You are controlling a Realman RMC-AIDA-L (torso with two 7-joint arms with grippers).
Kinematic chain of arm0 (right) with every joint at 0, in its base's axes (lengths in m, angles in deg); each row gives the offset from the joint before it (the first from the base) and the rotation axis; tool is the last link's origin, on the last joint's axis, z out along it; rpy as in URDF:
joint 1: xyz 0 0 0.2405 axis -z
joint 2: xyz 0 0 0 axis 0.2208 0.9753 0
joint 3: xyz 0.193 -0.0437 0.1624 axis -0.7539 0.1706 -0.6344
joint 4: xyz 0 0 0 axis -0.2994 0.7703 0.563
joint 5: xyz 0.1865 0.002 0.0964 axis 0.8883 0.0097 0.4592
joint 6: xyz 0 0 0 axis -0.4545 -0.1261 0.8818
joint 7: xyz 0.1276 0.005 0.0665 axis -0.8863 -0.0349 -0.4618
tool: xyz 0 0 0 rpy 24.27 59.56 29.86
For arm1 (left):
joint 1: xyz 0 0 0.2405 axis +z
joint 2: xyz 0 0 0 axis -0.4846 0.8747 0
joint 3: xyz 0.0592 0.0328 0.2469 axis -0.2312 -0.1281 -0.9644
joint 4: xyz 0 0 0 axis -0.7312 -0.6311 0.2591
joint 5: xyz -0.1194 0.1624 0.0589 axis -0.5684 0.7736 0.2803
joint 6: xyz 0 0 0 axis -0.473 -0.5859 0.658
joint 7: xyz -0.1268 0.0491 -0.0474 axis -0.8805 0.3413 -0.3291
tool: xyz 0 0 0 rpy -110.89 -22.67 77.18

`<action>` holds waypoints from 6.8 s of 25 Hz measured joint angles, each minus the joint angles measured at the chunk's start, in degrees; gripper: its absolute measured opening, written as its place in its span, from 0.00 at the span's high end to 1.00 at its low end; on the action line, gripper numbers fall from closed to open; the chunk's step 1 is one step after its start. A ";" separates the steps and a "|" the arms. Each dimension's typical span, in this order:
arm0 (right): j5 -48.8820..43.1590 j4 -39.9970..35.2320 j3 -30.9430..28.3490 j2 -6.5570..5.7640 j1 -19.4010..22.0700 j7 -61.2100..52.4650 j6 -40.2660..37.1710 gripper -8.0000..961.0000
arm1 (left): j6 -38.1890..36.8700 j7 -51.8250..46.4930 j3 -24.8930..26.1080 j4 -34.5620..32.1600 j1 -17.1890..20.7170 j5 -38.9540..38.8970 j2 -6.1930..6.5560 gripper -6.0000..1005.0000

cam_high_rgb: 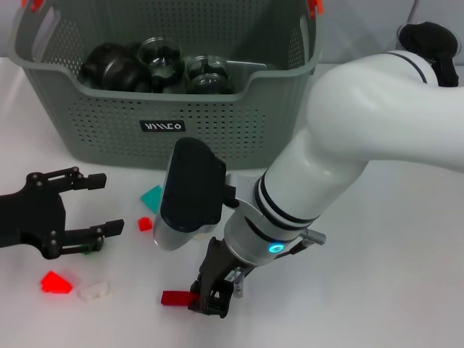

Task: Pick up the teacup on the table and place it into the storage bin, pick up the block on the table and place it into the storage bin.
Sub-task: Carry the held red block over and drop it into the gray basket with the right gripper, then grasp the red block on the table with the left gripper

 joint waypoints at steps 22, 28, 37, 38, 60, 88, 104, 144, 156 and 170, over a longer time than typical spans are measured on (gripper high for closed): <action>-13.50 -16.07 -21.92 -1.05 11.18 0.41 -15.57 0.79 | -2.32 -0.59 6.64 -0.45 0.18 -0.08 0.74 0.22; -15.83 -30.72 -32.98 -1.11 15.95 -0.18 -23.83 0.78 | -2.37 -0.71 10.86 -0.45 0.70 -0.07 0.99 0.22; -16.25 -41.84 -45.01 -1.03 12.06 -1.44 -29.95 0.78 | -2.37 -0.69 11.75 -0.48 1.20 -0.06 1.04 0.22; -16.92 -41.63 -46.37 -1.06 10.92 -1.17 -29.56 0.78 | -2.37 -0.66 11.76 -0.42 1.18 -0.06 1.04 0.22; -29.42 -3.16 -49.26 -1.05 -6.46 0.93 9.87 0.77 | -1.67 -0.83 11.21 1.62 -0.83 -0.86 0.86 0.22; 7.70 -40.08 -43.04 -1.13 38.51 29.45 -8.47 0.01 | -3.17 -4.09 11.76 -1.69 -0.10 -0.36 1.74 0.22; 12.01 -11.60 -48.03 -1.16 30.18 37.48 -24.58 0.01 | -7.14 -7.59 -3.51 -18.53 1.32 9.13 0.16 0.22; 3.87 -0.58 -47.53 -0.80 18.70 30.20 -14.99 0.01 | -0.57 -15.47 -41.18 -32.23 -2.15 31.05 -3.24 0.22; 4.91 1.42 -47.32 -0.76 18.43 30.35 -14.19 0.01 | 3.03 -14.25 -45.66 -31.31 -2.15 31.36 -3.43 0.22; 5.90 2.72 -47.17 -0.66 18.53 30.63 -13.80 0.01 | 6.05 -14.07 -46.28 -27.05 -2.29 31.40 -2.96 0.23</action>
